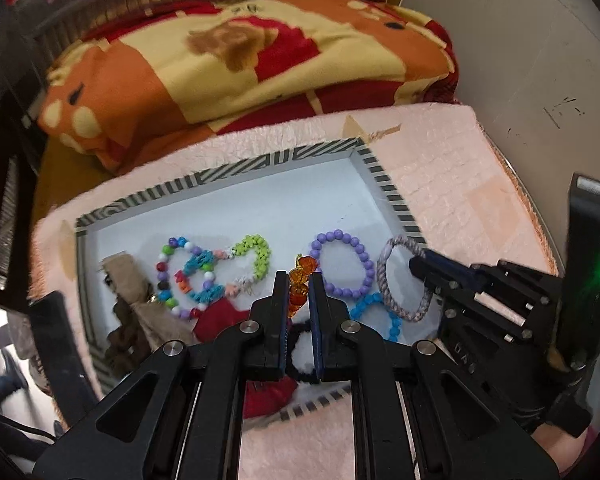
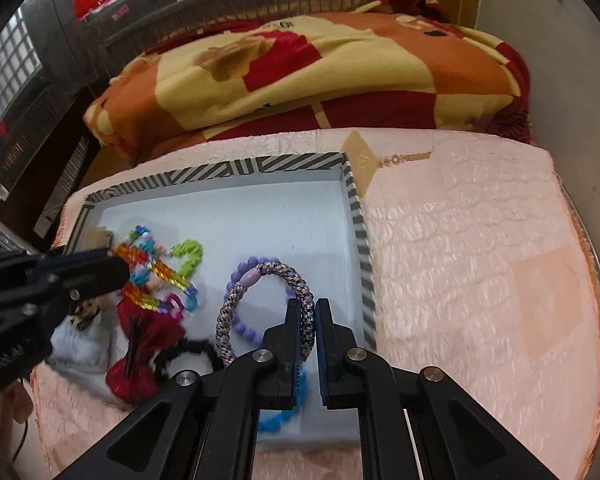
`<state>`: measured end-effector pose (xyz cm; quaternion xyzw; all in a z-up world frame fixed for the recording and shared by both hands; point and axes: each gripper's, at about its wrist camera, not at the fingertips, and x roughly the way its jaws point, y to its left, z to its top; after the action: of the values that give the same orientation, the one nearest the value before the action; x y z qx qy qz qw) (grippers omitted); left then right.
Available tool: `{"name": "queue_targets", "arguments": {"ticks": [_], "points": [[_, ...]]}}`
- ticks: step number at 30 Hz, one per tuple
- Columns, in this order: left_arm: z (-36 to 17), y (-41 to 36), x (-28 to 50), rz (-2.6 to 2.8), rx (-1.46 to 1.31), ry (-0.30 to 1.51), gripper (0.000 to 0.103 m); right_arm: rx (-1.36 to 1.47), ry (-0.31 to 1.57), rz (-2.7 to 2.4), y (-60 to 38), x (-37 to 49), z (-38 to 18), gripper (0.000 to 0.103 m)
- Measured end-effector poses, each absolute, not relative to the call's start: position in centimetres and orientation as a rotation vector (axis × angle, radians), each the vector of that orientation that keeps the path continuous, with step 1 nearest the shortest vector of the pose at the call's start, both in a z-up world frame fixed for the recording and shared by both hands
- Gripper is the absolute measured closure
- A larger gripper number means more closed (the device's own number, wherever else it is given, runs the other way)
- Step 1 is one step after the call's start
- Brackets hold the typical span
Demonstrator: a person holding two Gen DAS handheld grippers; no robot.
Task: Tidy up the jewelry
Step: 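Carry both bracelets into the striped tray and open both grippers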
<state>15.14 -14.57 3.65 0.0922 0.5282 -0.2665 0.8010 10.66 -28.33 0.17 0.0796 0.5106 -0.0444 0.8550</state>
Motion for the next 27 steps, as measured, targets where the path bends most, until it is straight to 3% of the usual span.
{"name": "queue_targets", "arguments": {"ticks": [8, 16, 18, 20, 23, 27], "points": [[-1.6, -12.0, 20.0, -0.465, 0.185, 1.236, 0.095, 0.133, 1.136, -0.081, -27.2, 16.4, -2.5, 0.097], [-3.2, -11.1, 21.0, -0.404, 0.172, 1.249, 0.093, 0.104, 1.160, -0.077, -26.1, 20.2, -4.6, 0.097], [-3.1, -11.3, 21.0, -0.394, 0.182, 1.236, 0.084, 0.100, 1.161, -0.079, -26.1, 20.4, -4.6, 0.093], [-3.0, -11.4, 20.8, -0.388, 0.192, 1.221, 0.069, 0.108, 1.163, -0.084, -26.2, 20.5, -4.5, 0.068], [-2.5, -11.4, 20.4, -0.377, 0.189, 1.193, 0.057, 0.134, 1.142, -0.079, -26.4, 19.5, -3.9, 0.065], [-1.7, -11.1, 19.5, -0.356, 0.177, 1.171, 0.053, 0.169, 1.109, -0.080, -26.5, 17.3, -2.6, 0.065]]}}
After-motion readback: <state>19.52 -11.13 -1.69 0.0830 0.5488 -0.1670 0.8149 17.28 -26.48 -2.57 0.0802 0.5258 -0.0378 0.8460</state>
